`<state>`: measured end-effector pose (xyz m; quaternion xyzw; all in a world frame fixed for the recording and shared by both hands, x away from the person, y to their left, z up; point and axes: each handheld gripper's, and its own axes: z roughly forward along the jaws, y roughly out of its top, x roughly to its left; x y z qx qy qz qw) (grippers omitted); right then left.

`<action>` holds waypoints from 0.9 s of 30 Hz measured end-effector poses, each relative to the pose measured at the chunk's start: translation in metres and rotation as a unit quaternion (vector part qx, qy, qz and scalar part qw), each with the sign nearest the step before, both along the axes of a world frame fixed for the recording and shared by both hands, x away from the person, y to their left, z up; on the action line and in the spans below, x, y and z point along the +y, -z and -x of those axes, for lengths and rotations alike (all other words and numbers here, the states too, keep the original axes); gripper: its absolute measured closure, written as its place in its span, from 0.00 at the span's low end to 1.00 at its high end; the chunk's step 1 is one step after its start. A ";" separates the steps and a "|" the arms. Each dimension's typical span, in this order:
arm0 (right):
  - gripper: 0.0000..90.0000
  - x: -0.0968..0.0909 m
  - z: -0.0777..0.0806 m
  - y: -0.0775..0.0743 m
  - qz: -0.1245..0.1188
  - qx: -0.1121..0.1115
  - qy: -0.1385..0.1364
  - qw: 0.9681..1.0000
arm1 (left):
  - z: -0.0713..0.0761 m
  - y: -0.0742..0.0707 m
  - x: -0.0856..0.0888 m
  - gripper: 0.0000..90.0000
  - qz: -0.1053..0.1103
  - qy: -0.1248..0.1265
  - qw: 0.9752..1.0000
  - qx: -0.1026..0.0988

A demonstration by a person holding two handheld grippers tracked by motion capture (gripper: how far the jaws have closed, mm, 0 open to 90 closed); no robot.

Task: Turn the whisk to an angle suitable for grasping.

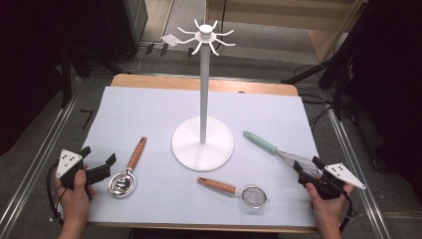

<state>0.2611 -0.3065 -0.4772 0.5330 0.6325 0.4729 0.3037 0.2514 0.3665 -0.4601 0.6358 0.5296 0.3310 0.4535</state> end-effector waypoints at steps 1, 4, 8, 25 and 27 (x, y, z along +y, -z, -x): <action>0.29 0.000 0.000 0.000 0.000 0.000 0.000 1.000 | 0.000 0.000 0.000 0.08 0.000 -0.001 1.000 0.000; 0.30 0.000 0.001 0.000 -0.001 -0.001 0.000 1.000 | 0.000 0.000 0.000 0.08 0.000 -0.001 1.000 0.001; 0.31 0.001 0.000 0.000 0.002 -0.002 -0.002 1.000 | 0.000 0.000 0.000 0.08 0.000 -0.001 1.000 0.000; 0.33 0.003 0.000 0.000 0.010 -0.002 -0.008 1.000 | 0.000 0.000 0.000 0.08 0.003 0.000 1.000 0.002; 0.34 0.005 0.001 0.000 0.014 -0.002 -0.013 1.000 | 0.000 0.000 0.000 0.08 0.001 0.001 1.000 0.001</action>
